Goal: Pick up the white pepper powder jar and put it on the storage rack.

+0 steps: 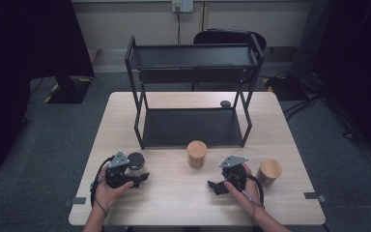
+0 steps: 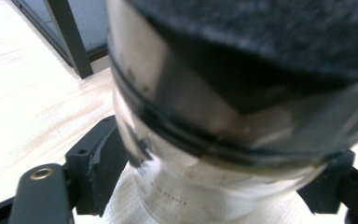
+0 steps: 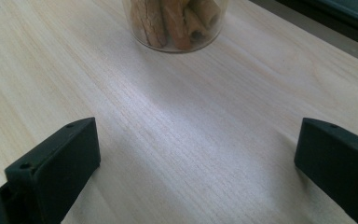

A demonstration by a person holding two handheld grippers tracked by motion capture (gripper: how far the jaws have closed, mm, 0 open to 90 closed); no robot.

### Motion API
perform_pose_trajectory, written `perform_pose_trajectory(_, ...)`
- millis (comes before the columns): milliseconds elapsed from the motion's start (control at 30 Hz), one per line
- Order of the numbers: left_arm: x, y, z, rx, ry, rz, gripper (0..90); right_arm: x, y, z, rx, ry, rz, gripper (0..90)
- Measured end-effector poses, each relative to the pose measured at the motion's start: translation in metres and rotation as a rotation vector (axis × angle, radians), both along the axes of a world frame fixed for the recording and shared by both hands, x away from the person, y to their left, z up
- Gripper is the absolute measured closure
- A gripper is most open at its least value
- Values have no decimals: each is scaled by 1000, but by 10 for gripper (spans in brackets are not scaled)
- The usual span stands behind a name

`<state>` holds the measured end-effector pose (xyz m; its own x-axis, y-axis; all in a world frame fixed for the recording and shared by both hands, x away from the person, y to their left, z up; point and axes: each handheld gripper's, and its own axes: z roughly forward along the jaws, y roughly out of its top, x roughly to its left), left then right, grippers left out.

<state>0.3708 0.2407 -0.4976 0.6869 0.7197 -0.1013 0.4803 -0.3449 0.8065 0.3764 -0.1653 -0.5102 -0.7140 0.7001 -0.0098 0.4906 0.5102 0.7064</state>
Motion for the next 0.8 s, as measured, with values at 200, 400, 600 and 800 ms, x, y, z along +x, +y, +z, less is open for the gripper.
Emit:
perform_pose_trajectory(200,1,0,1,-6,-12,-5,265,0,0,0,0,0,0,0)
perform_pose_trajectory(400,1,-1,3,13,-17,-5,286,0,0,0,0,0,0,0)
perform_pose_trajectory(600,1,-2,4,31,-20,-1,295,0,0,0,0,0,0,0)
perform_pose_trajectory(800,1,-3,5,36,-16,2,296,0,0,0,0,0,0,0)
